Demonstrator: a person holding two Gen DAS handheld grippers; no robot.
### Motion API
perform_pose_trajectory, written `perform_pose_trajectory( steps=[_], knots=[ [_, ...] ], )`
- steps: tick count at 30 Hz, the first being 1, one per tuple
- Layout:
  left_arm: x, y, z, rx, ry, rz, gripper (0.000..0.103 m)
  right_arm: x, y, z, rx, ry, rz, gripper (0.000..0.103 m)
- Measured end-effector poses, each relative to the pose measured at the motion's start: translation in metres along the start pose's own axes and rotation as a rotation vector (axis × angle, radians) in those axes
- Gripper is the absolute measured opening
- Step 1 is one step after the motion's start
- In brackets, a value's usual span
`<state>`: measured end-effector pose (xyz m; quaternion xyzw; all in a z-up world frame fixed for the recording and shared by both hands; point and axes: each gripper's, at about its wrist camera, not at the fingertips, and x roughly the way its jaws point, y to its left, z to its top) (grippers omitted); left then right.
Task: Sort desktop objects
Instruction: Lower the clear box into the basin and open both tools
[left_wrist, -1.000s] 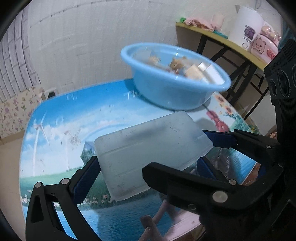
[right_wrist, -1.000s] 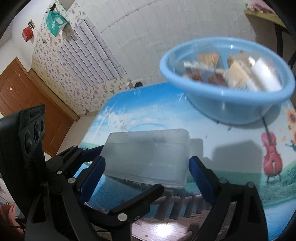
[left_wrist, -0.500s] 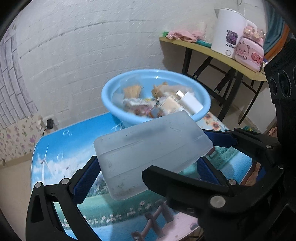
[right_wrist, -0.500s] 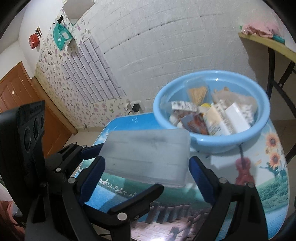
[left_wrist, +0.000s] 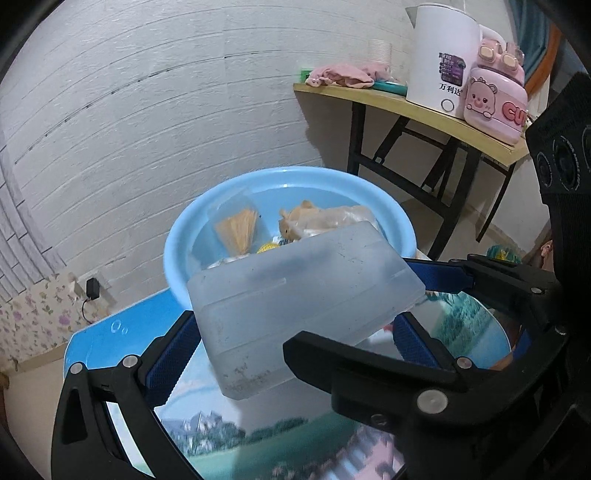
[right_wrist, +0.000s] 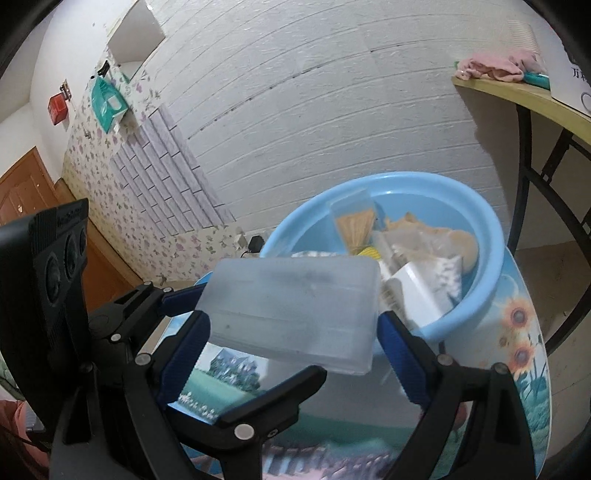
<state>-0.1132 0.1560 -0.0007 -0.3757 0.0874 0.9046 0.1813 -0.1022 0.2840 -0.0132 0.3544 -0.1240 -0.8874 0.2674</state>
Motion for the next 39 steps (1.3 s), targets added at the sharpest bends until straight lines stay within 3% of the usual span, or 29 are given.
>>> perform_pose_trajectory(
  steps=[16, 21, 33, 39],
  knots=[
    [0.050, 0.010, 0.041, 0.021, 0.028, -0.005, 0.103, 0.033, -0.045, 0.035, 0.024, -0.017, 0.032, 0.093],
    [0.054, 0.018, 0.041, 0.030, 0.033, 0.062, 0.103, 0.030, -0.061, 0.036, 0.063, -0.029, 0.002, 0.094],
    [0.035, 0.040, 0.030, -0.021, 0.034, 0.104, 0.103, 0.023, -0.056, 0.024, 0.068, -0.002, -0.022, 0.094],
    [0.019, 0.052, 0.022, -0.056, 0.025, 0.112, 0.103, 0.014, -0.049, 0.020, 0.056, 0.001, -0.083, 0.094]
  ],
)
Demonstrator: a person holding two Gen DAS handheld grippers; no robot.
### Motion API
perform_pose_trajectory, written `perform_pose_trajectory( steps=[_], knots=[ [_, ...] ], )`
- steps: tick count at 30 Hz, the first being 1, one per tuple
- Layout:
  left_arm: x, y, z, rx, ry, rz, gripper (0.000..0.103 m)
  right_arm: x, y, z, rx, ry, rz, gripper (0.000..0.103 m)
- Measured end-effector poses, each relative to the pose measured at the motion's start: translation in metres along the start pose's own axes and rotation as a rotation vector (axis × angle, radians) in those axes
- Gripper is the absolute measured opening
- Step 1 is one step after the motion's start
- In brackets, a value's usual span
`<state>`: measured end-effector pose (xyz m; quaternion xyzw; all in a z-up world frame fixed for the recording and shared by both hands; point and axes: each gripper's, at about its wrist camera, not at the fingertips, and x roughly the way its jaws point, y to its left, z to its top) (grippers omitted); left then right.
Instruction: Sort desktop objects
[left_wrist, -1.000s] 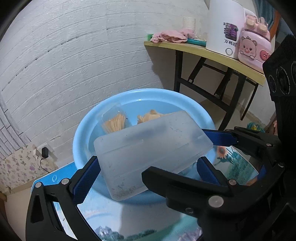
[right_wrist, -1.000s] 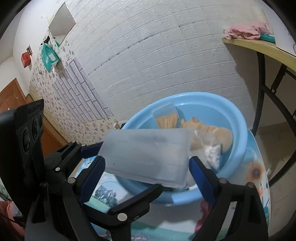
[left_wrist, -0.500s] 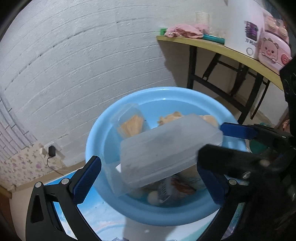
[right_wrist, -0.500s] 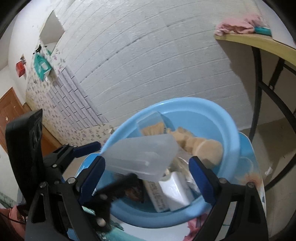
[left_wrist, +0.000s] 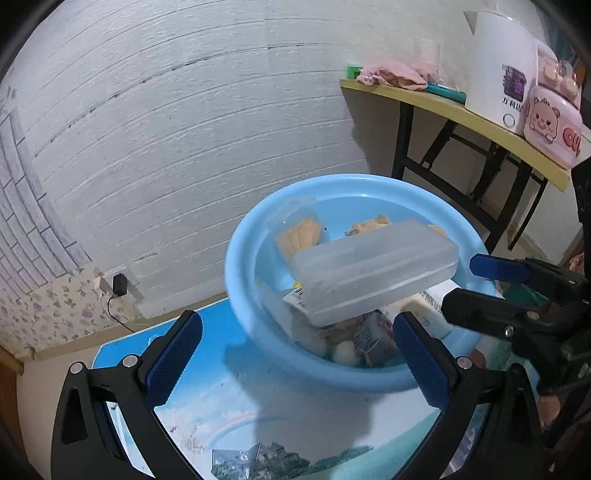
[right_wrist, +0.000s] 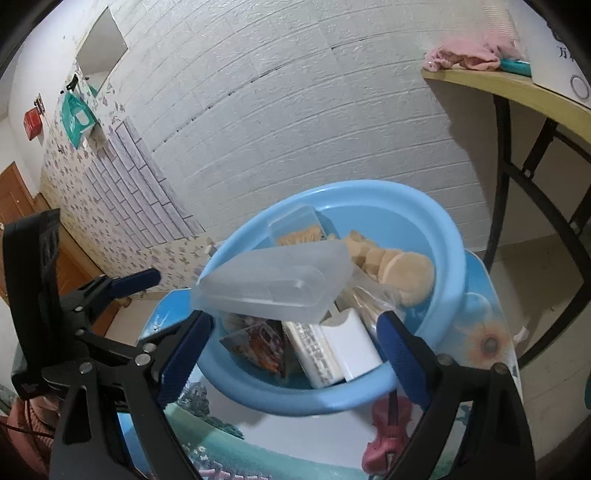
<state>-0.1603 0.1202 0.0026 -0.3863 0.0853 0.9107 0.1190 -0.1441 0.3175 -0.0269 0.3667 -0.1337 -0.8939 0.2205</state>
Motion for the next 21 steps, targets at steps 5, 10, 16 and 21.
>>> perform_pose_trajectory(
  steps=[5, 10, 16, 21],
  knots=[
    [-0.016, 0.007, -0.006, -0.041, -0.004, -0.005, 0.103, -0.006, 0.005, -0.002, 0.022, 0.013, -0.036, 0.094],
    [-0.032, 0.012, -0.011, -0.082, 0.039, 0.038, 0.103, -0.021, 0.027, -0.001, -0.024, -0.010, -0.119, 0.094],
    [-0.055, 0.025, -0.020, -0.127, 0.034, 0.086, 0.103, -0.039, 0.054, 0.001, -0.099, -0.054, -0.176, 0.094],
    [-0.072, 0.037, -0.032, -0.154, 0.015, 0.120, 0.103, -0.052, 0.069, -0.003, -0.126, -0.066, -0.197, 0.094]
  ],
)
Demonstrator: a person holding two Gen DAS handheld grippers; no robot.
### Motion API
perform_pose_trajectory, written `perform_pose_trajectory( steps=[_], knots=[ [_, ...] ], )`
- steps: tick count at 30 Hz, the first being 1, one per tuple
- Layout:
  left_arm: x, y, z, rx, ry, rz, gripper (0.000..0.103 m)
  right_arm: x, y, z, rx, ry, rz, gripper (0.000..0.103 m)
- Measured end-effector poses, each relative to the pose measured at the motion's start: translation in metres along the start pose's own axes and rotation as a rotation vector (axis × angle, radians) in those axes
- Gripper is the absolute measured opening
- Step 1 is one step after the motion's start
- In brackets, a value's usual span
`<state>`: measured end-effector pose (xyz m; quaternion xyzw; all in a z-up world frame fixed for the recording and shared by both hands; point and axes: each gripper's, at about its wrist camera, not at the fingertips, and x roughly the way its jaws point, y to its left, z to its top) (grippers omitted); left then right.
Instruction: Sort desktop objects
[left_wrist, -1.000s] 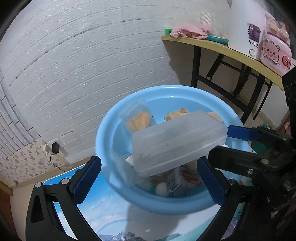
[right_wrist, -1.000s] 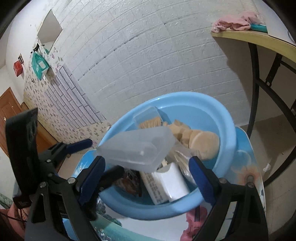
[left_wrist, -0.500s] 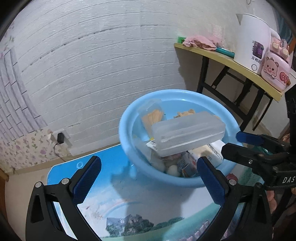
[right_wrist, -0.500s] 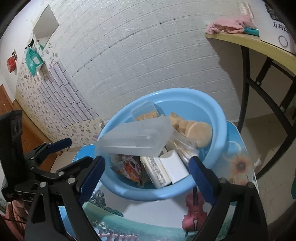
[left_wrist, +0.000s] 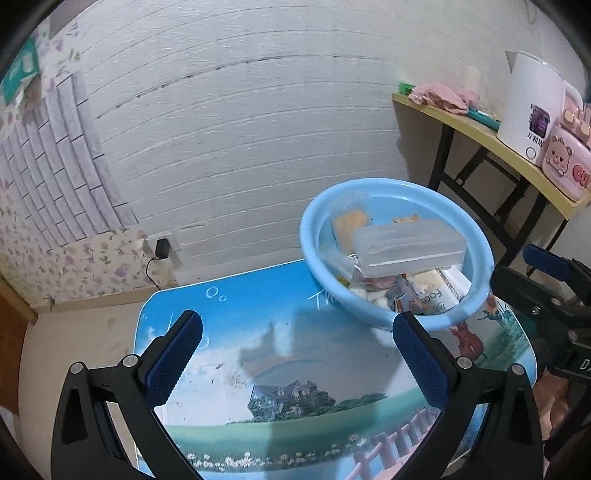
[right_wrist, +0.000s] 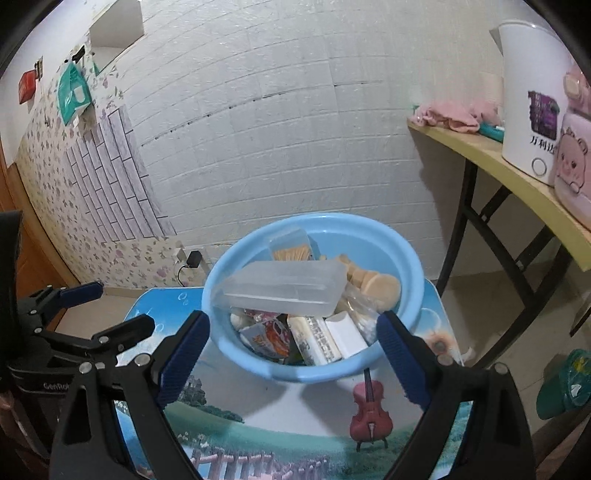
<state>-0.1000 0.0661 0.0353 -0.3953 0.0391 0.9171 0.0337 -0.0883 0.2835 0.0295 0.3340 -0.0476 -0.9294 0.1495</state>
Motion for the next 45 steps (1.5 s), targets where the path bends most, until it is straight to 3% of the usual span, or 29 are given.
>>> perform_pose_trajectory(
  steps=[7, 11, 12, 14, 24, 31, 36, 45],
  knots=[
    [-0.014, 0.010, -0.015, -0.039, -0.021, -0.002, 0.103, -0.014, 0.020, -0.005, -0.043, -0.002, -0.005, 0.094],
    [-0.025, 0.015, -0.023, -0.036, -0.064, -0.015, 0.103, -0.023, 0.034, -0.014, -0.107, -0.058, -0.001, 0.094],
    [-0.028, 0.016, -0.025, -0.040, -0.071, -0.001, 0.103, -0.023, 0.038, -0.016, -0.118, -0.052, -0.007, 0.098],
    [-0.029, 0.018, -0.027, -0.052, -0.063, -0.014, 0.103, -0.024, 0.041, -0.018, -0.116, -0.040, 0.002, 0.103],
    [-0.022, 0.023, -0.046, -0.079, -0.005, -0.088, 0.103, -0.032, 0.040, -0.026, -0.087, -0.033, 0.001, 0.103],
    [-0.029, 0.018, -0.049, -0.051, -0.031, -0.010, 0.103, -0.036, 0.043, -0.026, -0.086, -0.046, -0.001, 0.103],
    [-0.027, 0.023, -0.051, -0.069, -0.026, 0.002, 0.103, -0.037, 0.042, -0.027, -0.069, -0.067, -0.006, 0.103],
    [-0.031, 0.025, -0.053, -0.084, -0.043, -0.014, 0.103, -0.029, 0.047, -0.033, -0.075, -0.015, -0.003, 0.103]
  ],
)
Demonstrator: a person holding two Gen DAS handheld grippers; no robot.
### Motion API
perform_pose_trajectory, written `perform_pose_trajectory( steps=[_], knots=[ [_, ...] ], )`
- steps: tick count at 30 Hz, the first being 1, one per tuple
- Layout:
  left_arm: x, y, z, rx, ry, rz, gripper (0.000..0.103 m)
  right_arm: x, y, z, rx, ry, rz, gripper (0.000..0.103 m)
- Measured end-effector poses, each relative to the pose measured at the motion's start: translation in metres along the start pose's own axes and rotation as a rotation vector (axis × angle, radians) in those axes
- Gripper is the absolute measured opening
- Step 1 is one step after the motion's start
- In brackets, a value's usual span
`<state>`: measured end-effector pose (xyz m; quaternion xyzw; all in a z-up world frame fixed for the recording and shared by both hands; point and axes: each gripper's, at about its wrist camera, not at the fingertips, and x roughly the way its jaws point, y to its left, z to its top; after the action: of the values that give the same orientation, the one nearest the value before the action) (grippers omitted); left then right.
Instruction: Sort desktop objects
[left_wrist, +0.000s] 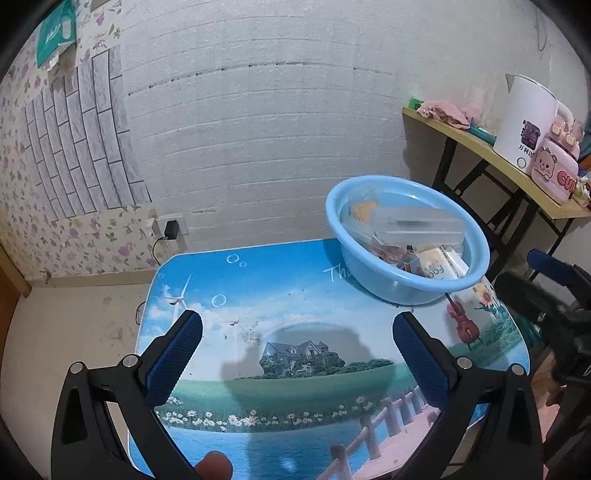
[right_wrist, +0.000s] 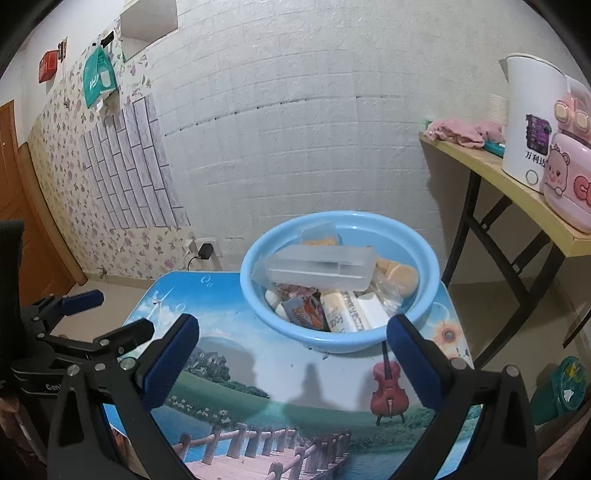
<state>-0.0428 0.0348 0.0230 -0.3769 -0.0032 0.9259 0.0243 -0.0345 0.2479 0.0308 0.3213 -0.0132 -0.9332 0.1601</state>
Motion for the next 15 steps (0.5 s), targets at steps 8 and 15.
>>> perform_pose_trajectory(
  steps=[8, 15],
  knots=[
    [0.010, -0.005, 0.002, 0.009, -0.018, -0.040, 0.103, 0.013, -0.005, -0.002, 0.015, 0.003, 0.016, 0.103],
    [0.017, -0.011, 0.002, 0.005, -0.021, -0.064, 0.103, 0.024, -0.015, -0.005, 0.043, 0.028, 0.001, 0.103]
  ],
)
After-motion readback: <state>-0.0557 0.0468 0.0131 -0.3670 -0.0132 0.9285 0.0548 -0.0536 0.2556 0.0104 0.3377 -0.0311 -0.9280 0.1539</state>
